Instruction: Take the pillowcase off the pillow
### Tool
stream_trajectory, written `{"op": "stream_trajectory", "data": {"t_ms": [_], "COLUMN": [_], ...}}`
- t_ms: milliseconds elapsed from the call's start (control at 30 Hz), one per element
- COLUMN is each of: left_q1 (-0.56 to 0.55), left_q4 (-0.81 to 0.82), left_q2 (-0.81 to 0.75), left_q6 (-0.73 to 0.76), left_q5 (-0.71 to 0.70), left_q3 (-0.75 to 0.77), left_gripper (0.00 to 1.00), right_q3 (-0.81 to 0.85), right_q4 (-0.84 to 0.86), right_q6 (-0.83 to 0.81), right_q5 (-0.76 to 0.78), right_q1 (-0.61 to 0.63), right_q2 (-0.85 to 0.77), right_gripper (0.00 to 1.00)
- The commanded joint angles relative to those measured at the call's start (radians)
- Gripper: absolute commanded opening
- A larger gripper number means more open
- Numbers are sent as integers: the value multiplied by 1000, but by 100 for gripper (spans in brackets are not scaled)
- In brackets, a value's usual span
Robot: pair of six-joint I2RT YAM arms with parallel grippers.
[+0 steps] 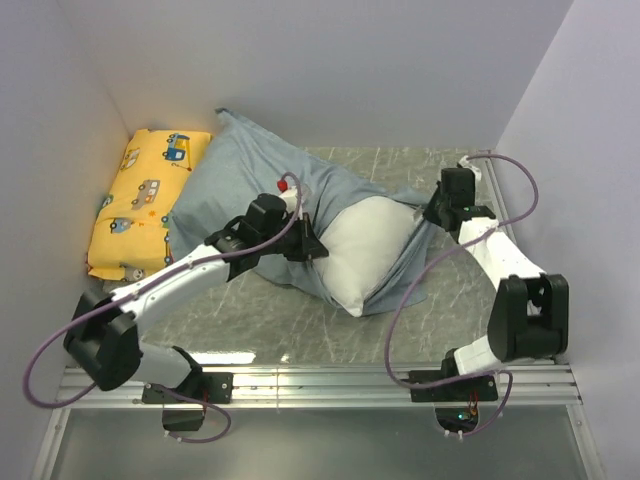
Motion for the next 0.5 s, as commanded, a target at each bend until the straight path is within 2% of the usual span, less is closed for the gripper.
{"op": "stream_trajectory", "data": {"t_ms": [0,100,267,400,467], "left_q1": [-7,-7,-5,-7,-5], "left_q4": [-44,-76,-83,-69,-22], "left_q2": [-145,-244,-387,-365,-337], "left_q6": [-16,-17,-22,-20,-32], "left_q5": [-32,-87,-215,-233,-221], "left_q3": [24,21,16,51,58], "left_gripper": [0,1,1,0,0], "right_q3": [7,18,22,-30,-48], "right_q4": [63,99,167,279,325], "right_q6": [36,62,94,128,142], "right_q5": [10,-27,-192,-427,-545], "right_q1": [-73,-115,-159,-151,-138], "right_q2": [103,163,264,257,243], "right_gripper": [19,17,13,17,23]}}
